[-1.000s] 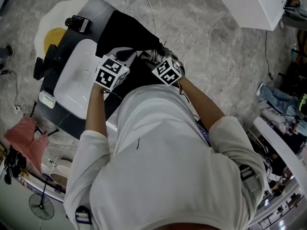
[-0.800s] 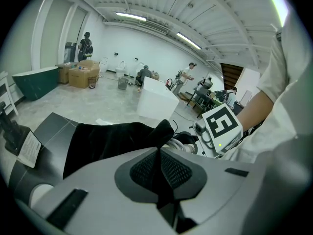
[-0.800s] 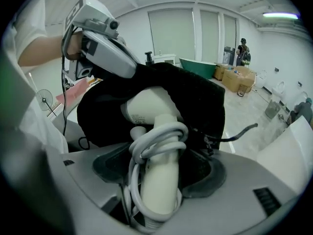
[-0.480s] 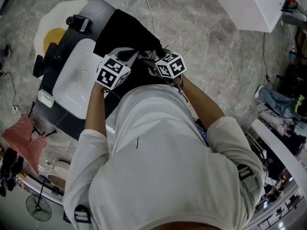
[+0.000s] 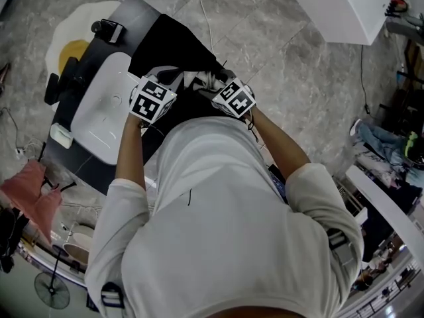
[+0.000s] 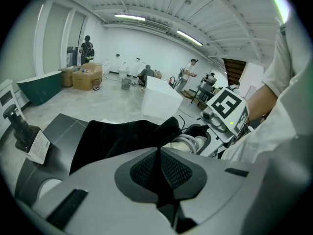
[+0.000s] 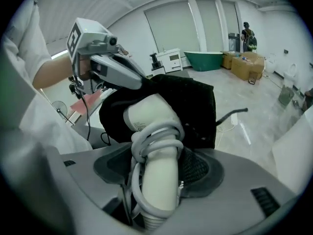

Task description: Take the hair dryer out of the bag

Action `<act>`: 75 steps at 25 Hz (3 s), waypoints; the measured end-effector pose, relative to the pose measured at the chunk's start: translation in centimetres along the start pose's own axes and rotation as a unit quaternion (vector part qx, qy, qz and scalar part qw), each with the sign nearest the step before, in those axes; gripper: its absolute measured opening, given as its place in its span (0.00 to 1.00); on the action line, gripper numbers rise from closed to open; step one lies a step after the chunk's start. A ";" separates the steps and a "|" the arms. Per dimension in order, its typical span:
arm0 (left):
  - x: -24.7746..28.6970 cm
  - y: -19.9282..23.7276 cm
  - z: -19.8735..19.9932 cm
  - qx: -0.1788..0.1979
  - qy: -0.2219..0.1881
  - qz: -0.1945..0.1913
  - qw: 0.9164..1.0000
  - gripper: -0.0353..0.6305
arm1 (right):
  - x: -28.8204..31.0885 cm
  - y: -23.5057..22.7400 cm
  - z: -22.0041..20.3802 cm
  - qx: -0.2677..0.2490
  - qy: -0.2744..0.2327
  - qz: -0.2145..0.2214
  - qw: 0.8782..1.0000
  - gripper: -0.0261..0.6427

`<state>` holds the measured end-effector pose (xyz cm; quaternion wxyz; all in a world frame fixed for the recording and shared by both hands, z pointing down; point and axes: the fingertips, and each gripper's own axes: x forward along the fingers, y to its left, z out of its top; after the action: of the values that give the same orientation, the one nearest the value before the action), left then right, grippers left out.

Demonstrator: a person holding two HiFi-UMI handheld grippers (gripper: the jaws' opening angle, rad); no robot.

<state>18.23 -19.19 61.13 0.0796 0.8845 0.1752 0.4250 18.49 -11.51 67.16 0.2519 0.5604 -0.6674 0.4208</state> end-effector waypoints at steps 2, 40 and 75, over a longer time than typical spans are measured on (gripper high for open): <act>0.0 0.3 -0.3 -0.003 0.003 0.004 1.000 0.10 | 0.0 0.4 -0.4 0.016 -0.002 0.010 1.000 0.46; 2.0 -2.1 -3.8 -0.134 -0.017 0.036 0.990 0.10 | -9.7 4.6 -6.5 0.060 -0.071 0.082 0.992 0.46; -9.8 -12.6 -11.3 -0.336 -0.156 0.409 0.834 0.21 | -10.8 5.4 0.3 -0.089 -0.158 0.162 0.970 0.46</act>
<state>0.70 -11.27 57.46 0.2165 0.8489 -0.3709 0.3081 15.98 -5.87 56.72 0.1208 0.4792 -0.8156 0.3009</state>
